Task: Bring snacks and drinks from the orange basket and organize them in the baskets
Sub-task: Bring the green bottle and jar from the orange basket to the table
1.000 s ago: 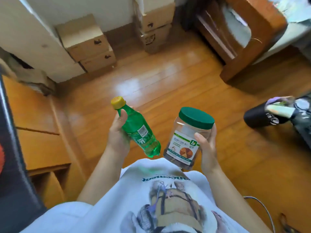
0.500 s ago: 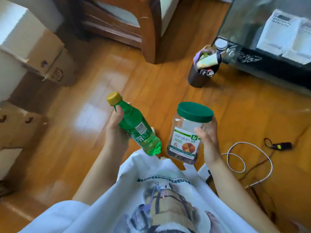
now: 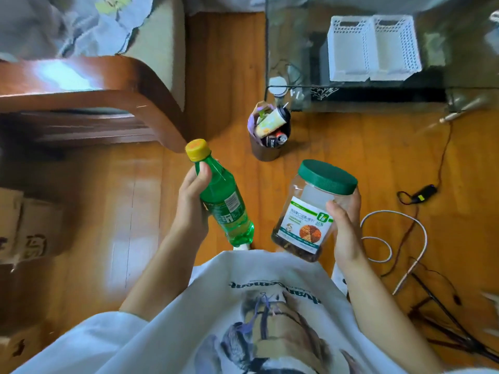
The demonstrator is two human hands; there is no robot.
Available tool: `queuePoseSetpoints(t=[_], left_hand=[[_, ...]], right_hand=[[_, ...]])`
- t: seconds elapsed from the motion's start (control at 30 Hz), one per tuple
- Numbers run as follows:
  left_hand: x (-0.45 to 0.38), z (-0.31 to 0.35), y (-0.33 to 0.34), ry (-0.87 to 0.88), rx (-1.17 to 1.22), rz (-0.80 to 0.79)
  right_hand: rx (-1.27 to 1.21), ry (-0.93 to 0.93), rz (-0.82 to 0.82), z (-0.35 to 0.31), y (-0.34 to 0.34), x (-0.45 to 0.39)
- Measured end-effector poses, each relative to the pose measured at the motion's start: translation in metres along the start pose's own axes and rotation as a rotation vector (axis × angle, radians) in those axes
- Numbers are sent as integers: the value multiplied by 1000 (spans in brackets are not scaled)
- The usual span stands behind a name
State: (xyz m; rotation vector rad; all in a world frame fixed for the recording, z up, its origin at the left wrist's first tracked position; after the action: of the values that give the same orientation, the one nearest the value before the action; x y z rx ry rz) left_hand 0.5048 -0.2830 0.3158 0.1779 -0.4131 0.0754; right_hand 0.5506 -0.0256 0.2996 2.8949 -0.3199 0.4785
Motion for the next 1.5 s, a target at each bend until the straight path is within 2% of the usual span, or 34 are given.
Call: queuePoseSetpoints(t=[0.3,0.53,0.7,1.1,1.37,1.5], left_hand=[[-115,17,107,-55,-31,-131],[-203,39,221,-92,-11,-124],[-262,66,277,-94,74,-62],[-396,101,288,-108,25,173],[-506,113,282,-132,-59,263],[-552,96,276,-165,-69,320]], right_hand=[[-75,-17,181,-36,-69,-102],[-37,9,164,-92,-132,-213],[10,36,109,-128,-155,-291],[158,108,-96,-165,-113,-480],[303,160,-127,-172,-81,-598],[392,186,-118,-158,-67,-658]])
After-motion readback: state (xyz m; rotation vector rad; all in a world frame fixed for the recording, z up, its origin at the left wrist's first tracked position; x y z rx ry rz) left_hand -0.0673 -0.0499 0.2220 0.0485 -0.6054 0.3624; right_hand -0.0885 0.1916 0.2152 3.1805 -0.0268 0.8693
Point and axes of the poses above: each hand's wrist, its own x-axis away from the middle knuckle, its own y-axis out of the palm, z = x × y, the point moved 8 cm from there along -x, towards the middle knuckle, and after that the axes turned 4 degrees about y, right-handed, at the moved point
